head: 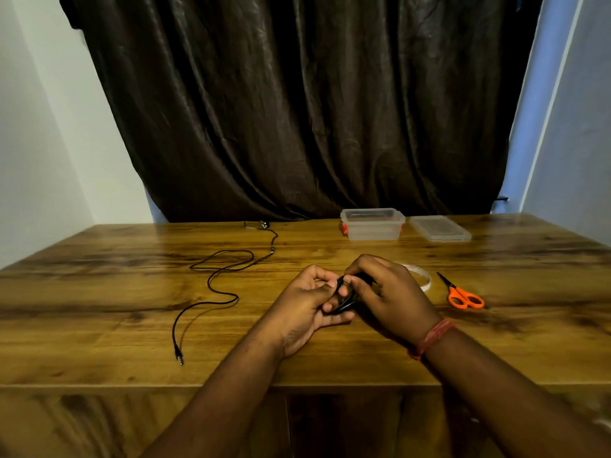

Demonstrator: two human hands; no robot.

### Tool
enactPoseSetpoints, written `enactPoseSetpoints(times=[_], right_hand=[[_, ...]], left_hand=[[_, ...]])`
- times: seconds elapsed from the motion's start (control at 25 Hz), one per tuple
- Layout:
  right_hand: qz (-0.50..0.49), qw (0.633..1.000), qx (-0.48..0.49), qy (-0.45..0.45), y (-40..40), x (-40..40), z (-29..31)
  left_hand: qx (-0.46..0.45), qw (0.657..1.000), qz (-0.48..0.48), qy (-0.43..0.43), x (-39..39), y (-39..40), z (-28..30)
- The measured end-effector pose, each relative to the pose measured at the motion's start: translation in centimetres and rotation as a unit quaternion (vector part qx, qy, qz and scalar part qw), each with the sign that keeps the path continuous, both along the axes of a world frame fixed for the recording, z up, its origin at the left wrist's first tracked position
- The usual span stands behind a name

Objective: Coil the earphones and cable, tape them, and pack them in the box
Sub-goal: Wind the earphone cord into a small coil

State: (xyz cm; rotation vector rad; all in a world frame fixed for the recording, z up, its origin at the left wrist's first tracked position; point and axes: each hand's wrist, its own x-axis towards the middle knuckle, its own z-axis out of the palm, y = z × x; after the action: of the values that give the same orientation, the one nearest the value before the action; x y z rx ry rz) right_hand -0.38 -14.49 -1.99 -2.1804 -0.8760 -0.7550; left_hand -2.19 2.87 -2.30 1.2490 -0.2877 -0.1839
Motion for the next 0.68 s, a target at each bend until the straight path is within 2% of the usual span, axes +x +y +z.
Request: enactPoseSetpoints(times=[0.32, 0.68], right_hand=[[-0.008, 1.000, 0.013, -0.006, -0.08, 0.06, -0.01], [0.002, 1.000, 0.022, -0.006, -0.24, 0.04, 0.10]], left_hand=[[-0.039, 0.999, 0.018, 0.025, 0.00, 0.06, 0.21], [-0.028, 0.998, -0.050, 0.014, -0.12, 0.62, 0.40]])
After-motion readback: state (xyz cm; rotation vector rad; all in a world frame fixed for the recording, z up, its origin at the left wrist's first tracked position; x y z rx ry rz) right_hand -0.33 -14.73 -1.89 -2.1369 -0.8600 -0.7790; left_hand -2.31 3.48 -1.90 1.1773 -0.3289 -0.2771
